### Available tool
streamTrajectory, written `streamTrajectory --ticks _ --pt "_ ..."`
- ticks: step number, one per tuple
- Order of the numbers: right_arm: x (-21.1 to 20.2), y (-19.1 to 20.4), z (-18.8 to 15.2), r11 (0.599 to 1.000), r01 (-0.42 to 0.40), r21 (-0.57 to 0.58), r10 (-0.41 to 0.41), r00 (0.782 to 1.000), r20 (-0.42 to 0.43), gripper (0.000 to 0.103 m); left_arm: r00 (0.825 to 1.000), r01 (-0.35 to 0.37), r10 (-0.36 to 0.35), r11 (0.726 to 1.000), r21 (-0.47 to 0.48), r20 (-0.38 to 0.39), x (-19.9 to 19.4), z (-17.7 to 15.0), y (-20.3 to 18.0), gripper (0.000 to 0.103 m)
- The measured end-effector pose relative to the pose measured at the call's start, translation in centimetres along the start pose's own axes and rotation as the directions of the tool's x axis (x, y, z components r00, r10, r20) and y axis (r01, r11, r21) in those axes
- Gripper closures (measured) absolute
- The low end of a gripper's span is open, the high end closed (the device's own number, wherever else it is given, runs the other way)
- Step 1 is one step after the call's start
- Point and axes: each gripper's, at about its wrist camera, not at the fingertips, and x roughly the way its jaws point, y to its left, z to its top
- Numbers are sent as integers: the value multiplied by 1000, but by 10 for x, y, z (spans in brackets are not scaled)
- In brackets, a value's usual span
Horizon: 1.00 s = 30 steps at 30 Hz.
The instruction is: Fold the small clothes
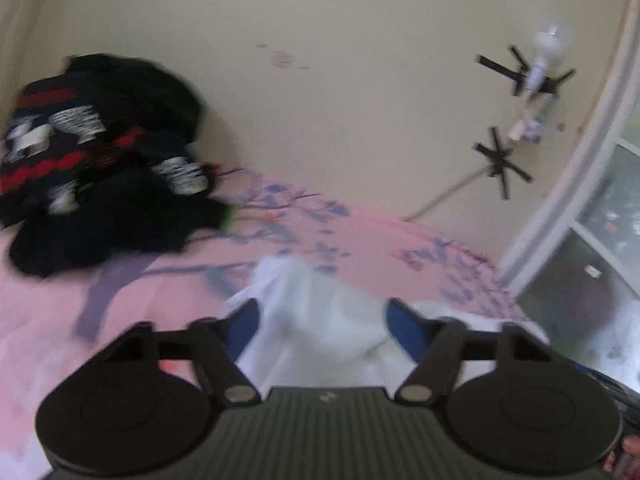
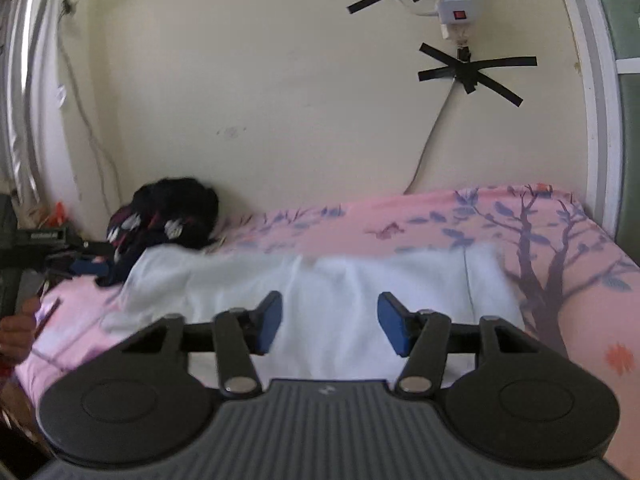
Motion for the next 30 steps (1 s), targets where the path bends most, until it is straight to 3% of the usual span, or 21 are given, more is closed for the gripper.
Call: streamTrajectory --ticks 1,3,5,7,9,10,13,15,17,18,19,21,23,25,28,30 --pt "11 4 5 1000 -3 -15 3 1000 0 58 1000 15 -15 999 38 -2 9 4 -8 60" --pt "37 12 13 999 -19 -31 18 1000 -8 59 998 48 -43 993 106 -51 36 8 -22 86" --pt "65 11 15 999 -39 6 39 998 -48 61 991 51 -36 991 120 -126 68 7 -26 91" --pt "89 2 10 999 -3 47 8 993 -116 71 985 -56 78 989 140 -156 103 7 -18 98" --pt "98 -17 -2 993 119 20 -115 983 -144 102 978 -114 134 985 129 -159 125 7 0 97" --pt "94 -33 -10 986 162 48 -154 977 -148 103 983 -109 125 987 122 -137 126 9 7 97" --pt "62 -67 -22 964 155 216 -133 984 -114 103 981 -138 154 980 141 -114 128 10 4 97" --pt "42 -67 -23 961 175 214 -151 981 -122 103 978 -163 183 971 175 -105 125 7 -5 97" --pt "17 -67 -23 961 167 219 -144 983 -114 103 981 -148 165 978 148 -104 111 7 -12 95" --pt "3 -71 -23 957 150 249 -133 987 -85 99 988 -115 126 985 125 -88 100 5 -15 94" --pt "-12 -75 -22 947 145 287 -136 989 -49 88 995 -66 73 992 110 -64 89 5 -20 94" --pt "-40 -88 -22 915 152 374 -171 985 18 35 999 -1 5 993 117 -35 76 3 -32 92" --pt "-52 -99 -25 883 167 439 -195 981 20 32 997 69 -62 987 145 -51 73 -1 -47 86" --pt "-50 -111 -33 854 156 497 -167 986 -23 32 987 137 -119 975 176 -111 83 -7 -59 83" --pt "-35 -118 -49 809 157 566 -117 987 -107 35 968 169 -123 964 206 -218 104 -24 -70 83" --pt "-29 -112 -54 819 142 557 -108 990 -93 37 953 181 -121 963 200 -279 116 -35 -72 83"
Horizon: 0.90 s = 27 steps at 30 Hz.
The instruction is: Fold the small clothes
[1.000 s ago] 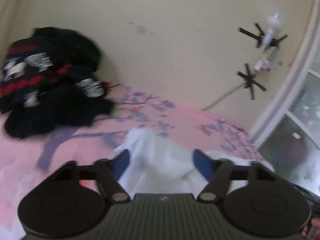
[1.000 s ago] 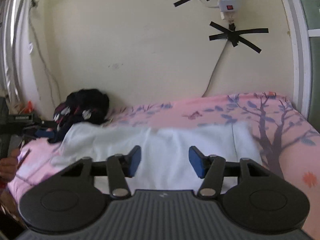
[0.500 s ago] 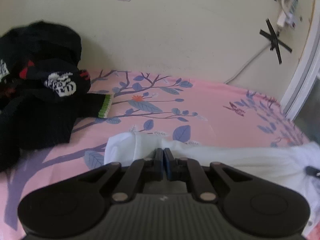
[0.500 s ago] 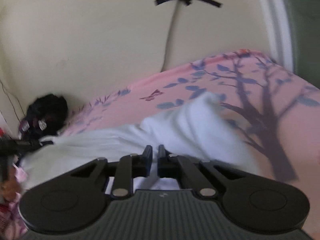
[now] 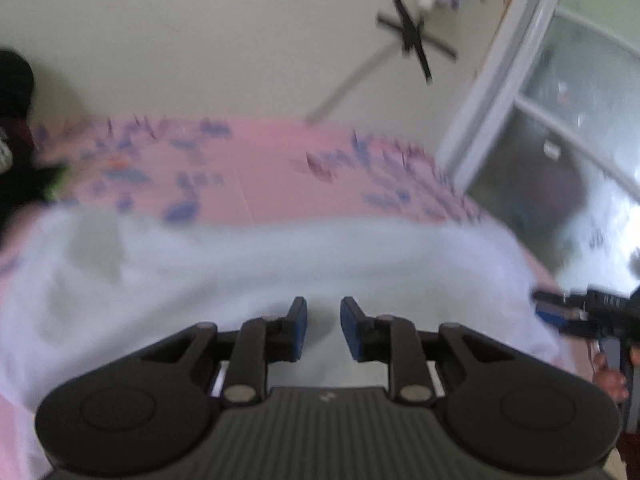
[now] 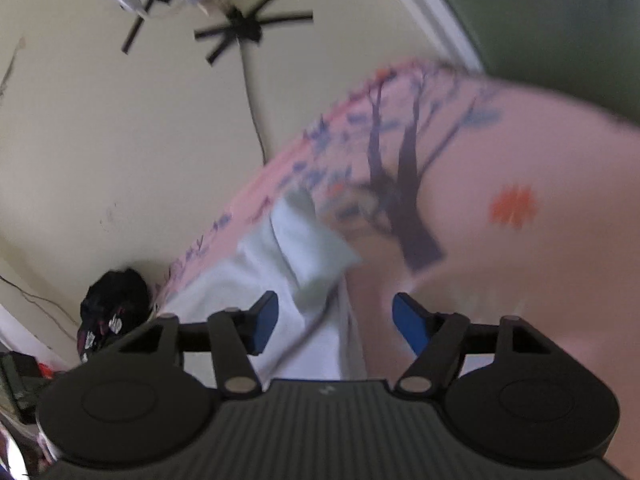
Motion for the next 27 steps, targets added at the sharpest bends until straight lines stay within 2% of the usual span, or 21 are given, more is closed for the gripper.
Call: streamTrajectory --ticks 1,3,4,5,6,9,11,13,16,17,19,21,22,24,27 --pt "4 3 -1 1000 -11 -7 11 1000 -10 39 1000 -11 10 1000 -1 -28 7 -4 0 82" --pt "14 9 -4 999 -42 8 42 998 -47 62 1000 -20 21 1000 16 -6 10 -11 0 82" --pt "20 14 -5 999 -48 9 48 997 -68 68 1000 -24 24 999 24 -2 10 -12 -1 82" --pt "24 17 -6 999 -41 13 42 996 -82 83 1000 -26 26 999 23 -1 11 -12 0 82" --pt "24 19 -5 998 -48 28 50 995 -83 85 1000 -24 24 1000 20 1 12 -12 0 82" --pt "15 40 6 989 -143 36 144 989 -40 88 1000 -17 17 1000 1 3 10 -12 0 82" --pt "10 67 14 978 -205 -25 205 979 -21 88 1000 -9 9 1000 -19 4 5 -13 3 80" --pt "9 102 18 958 -270 -98 267 963 -37 88 1000 11 -10 999 -43 22 -7 -14 7 75" --pt "23 154 14 915 -356 -189 340 933 -115 88 992 18 -8 997 -77 124 -45 -18 20 57" --pt "33 173 10 897 -386 -217 360 921 -151 88 987 11 4 995 -97 161 -60 -20 27 48" --pt "56 211 -1 856 -443 -266 389 891 -232 88 971 -18 53 988 -152 233 -93 -28 47 38" --pt "84 247 -19 817 -494 -299 402 858 -319 88 951 -74 136 972 -224 276 -124 -37 68 6" --pt "99 263 -30 795 -517 -318 404 842 -359 88 938 -106 185 958 -265 293 -137 -43 78 1" --pt "133 294 -58 765 -548 -340 386 812 -439 86 917 -157 265 927 -340 299 -159 -52 97 0" --pt "181 320 -101 740 -564 -367 314 772 -553 83 902 -185 322 890 -416 286 -174 -62 116 0"
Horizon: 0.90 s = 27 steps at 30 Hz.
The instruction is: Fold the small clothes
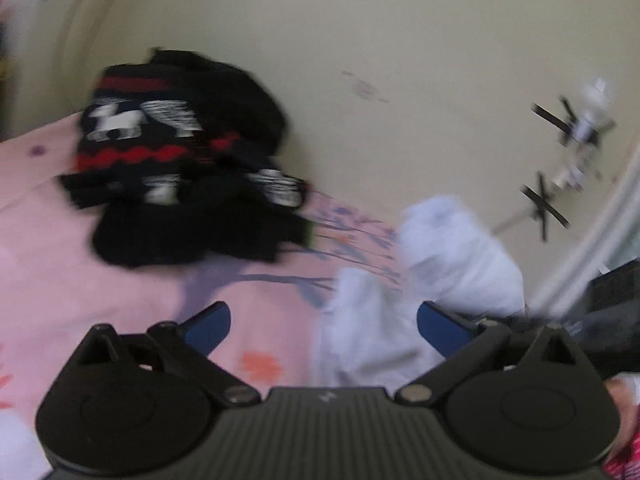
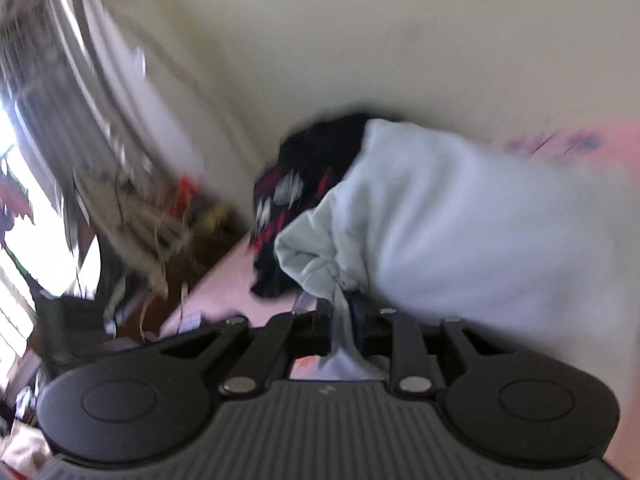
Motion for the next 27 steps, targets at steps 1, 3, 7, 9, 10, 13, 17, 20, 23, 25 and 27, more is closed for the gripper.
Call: streamTrajectory --ticks 1,3,7,9,10,13,17,20,23,25,27 --pt "19 -1 -3 1000 8 -9 -8 998 -60 82 1000 -10 10 1000 -9 -3 -1 0 3 0" --pt "31 -7 -9 1000 -3 9 4 994 -110 76 1000 -18 18 1000 -8 -15 2 0 4 0" --pt "-22 -15 -11 995 -76 61 76 997 14 45 998 -10 12 999 30 -55 19 -2 -7 0" --pt "-55 -16 -15 999 -42 26 40 996 84 45 996 3 0 999 44 -85 33 -2 -15 0" --pt "-69 -18 -17 1000 -8 11 7 993 117 45 995 12 -7 998 55 -97 40 -1 -20 0" --pt "-98 -23 -19 995 99 9 -98 976 194 46 994 8 4 994 112 -112 58 -2 -41 0" --pt "-93 -49 -6 992 110 65 -122 970 210 61 986 -81 110 974 211 -128 83 -12 -61 0" --pt "-46 -64 7 973 230 28 -232 964 128 62 967 -143 184 963 228 -174 102 -21 -57 0" --pt "-6 -71 -2 943 326 -70 -318 942 106 76 966 -165 211 947 276 -147 102 -32 -56 0" --pt "-8 -62 -5 928 361 -91 -350 930 114 75 964 -178 225 942 285 -140 102 -35 -56 0" --pt "-14 -66 -9 936 340 -89 -327 936 133 75 964 -179 227 940 289 -140 103 -36 -56 0"
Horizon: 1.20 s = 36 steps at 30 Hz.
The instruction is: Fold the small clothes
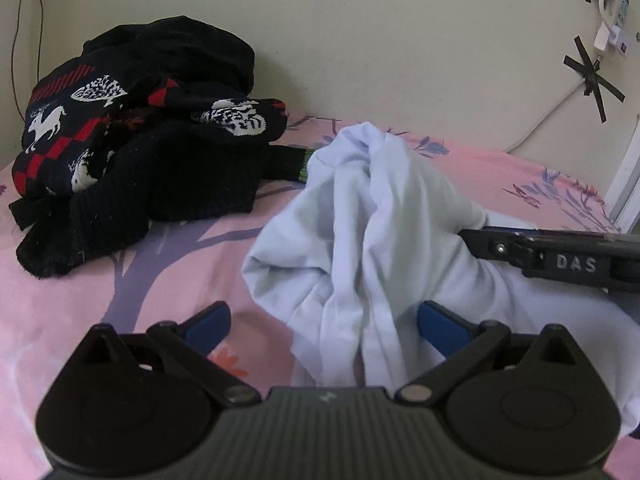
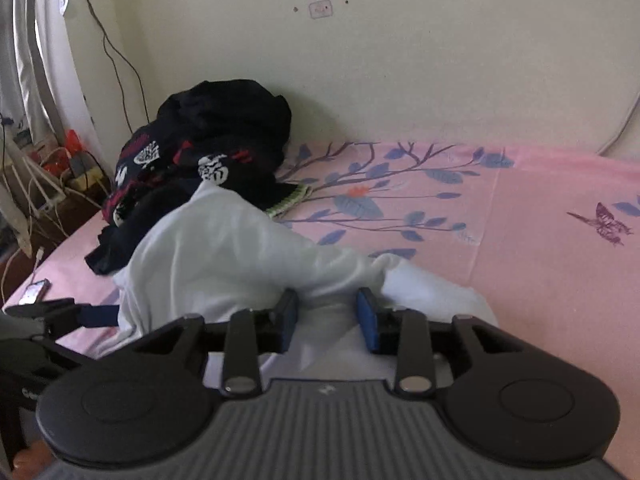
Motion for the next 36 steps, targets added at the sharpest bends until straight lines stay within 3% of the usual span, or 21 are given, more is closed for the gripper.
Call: streamTrajectory --ticks 4,6,7,9,13,19,24,27,29,36 --pt "-12 -12 -7 994 -75 74 71 996 47 72 1000 19 -19 1000 -10 6 0 -1 4 0" --pt "-26 -15 -13 987 -136 90 129 988 82 56 1000 27 -27 999 -19 10 -3 2 3 0" --pt "-34 -14 -16 983 -153 99 143 985 98 53 1000 29 -28 999 -21 11 -4 2 2 0" --pt "-60 -19 -24 976 -180 120 162 976 143 44 999 31 -31 999 -20 12 -3 3 2 0" --pt "-98 -35 -39 969 -182 168 147 968 204 40 999 38 -38 999 -17 13 -4 3 2 0" --pt "-100 -56 -57 946 -164 280 117 977 177 37 1000 22 -22 1000 -9 17 -4 2 -1 0" --pt "-70 -37 -70 948 -178 263 161 983 86 35 1000 13 -13 1000 -4 20 -4 1 -3 0" --pt "-70 -18 -69 979 -148 144 139 988 68 20 1000 9 -9 1000 -5 21 -4 1 -3 0" --pt "-70 -14 -71 982 -147 120 140 988 64 16 1000 5 -5 1000 -4 21 -4 1 -4 0" --pt "-73 -24 -72 967 -192 169 180 980 82 8 1000 -3 3 1000 -2 24 -5 1 -5 0"
